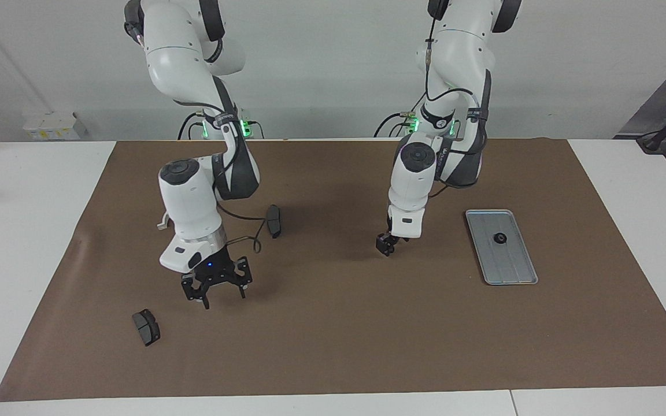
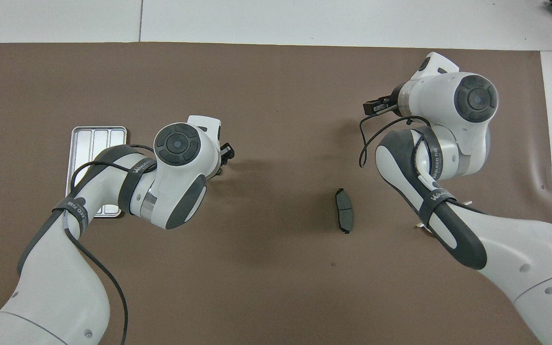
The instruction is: Pick bearing gear from pile to tray
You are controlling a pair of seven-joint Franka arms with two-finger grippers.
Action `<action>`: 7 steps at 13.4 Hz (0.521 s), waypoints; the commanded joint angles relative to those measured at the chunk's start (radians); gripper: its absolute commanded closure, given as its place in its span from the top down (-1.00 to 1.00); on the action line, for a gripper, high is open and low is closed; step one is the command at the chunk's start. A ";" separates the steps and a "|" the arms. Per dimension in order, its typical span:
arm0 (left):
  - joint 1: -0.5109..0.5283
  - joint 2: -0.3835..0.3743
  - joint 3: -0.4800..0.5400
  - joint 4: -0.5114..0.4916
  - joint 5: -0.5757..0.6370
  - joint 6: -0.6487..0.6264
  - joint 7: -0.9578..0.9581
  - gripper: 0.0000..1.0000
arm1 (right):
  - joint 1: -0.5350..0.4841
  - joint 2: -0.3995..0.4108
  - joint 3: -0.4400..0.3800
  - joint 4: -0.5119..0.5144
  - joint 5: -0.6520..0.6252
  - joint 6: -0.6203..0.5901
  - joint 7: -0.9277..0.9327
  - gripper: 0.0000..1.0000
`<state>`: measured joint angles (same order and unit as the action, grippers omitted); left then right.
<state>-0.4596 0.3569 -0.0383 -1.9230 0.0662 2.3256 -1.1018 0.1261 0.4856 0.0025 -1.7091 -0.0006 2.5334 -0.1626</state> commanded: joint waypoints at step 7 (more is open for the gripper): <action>-0.022 0.001 0.017 -0.042 0.024 0.075 -0.033 -0.24 | -0.083 -0.084 0.016 -0.153 0.021 -0.149 -0.034 0.48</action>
<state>-0.4668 0.3573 -0.0355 -1.9521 0.0664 2.3746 -1.1112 0.0529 0.4476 0.0085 -1.8225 -0.0005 2.4290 -0.1894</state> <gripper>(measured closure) 0.577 0.233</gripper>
